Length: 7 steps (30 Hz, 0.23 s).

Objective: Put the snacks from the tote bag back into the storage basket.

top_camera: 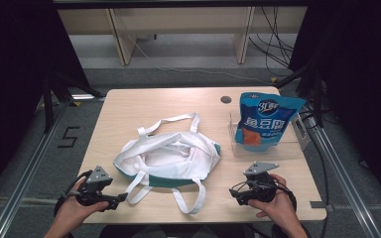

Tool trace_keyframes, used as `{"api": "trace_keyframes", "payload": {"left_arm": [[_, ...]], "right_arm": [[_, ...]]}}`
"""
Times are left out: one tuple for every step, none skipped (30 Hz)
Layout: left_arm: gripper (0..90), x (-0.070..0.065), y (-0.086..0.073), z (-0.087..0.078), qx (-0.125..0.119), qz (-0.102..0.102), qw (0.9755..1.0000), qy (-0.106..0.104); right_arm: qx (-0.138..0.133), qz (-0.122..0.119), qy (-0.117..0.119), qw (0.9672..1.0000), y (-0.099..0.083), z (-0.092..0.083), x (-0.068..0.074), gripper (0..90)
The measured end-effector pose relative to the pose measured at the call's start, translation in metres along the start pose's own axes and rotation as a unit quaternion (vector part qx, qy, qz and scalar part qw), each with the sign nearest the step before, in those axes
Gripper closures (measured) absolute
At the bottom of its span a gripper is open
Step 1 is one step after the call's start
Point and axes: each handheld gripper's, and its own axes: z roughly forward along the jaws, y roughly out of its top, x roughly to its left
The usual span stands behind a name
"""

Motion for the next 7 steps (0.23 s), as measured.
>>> {"api": "trace_keyframes", "payload": {"left_arm": [[21.7, 0.0007, 0.0002, 0.0002, -0.001, 0.005, 1.0, 0.003], [21.7, 0.001, 0.0001, -0.0004, 0.001, 0.006, 1.0, 0.001], [21.7, 0.001, 0.0001, -0.0003, 0.0, 0.006, 1.0, 0.002], [21.7, 0.0009, 0.0002, -0.0004, 0.0, 0.006, 1.0, 0.002], [21.7, 0.0007, 0.0003, -0.0003, 0.0, 0.006, 1.0, 0.001], [21.7, 0.0007, 0.0004, -0.0002, 0.0, 0.006, 1.0, 0.001], [21.7, 0.0007, 0.0004, 0.0002, -0.001, 0.005, 1.0, 0.003]], "right_arm": [[0.0, 0.006, 0.001, 1.0, -0.0005, 0.001, 0.0005, 20.7], [0.009, -0.004, -0.003, 0.9999, -0.0007, 0.001, -0.0007, 20.7], [0.004, -0.006, -0.006, 1.0, -0.0012, 0.0027, -0.0003, 20.7], [0.003, -0.007, -0.005, 1.0, -0.0013, 0.003, 0.0002, 20.7], [0.009, -0.008, -0.002, 0.9999, -0.001, 0.0022, 0.0003, 20.7], [0.009, 0.001, 0.002, 1.0, -0.0008, 0.0023, 0.0016, 20.7], [0.016, 0.0, 0.004, 0.9999, -0.0003, 0.0016, 0.0017, 20.7]]}}
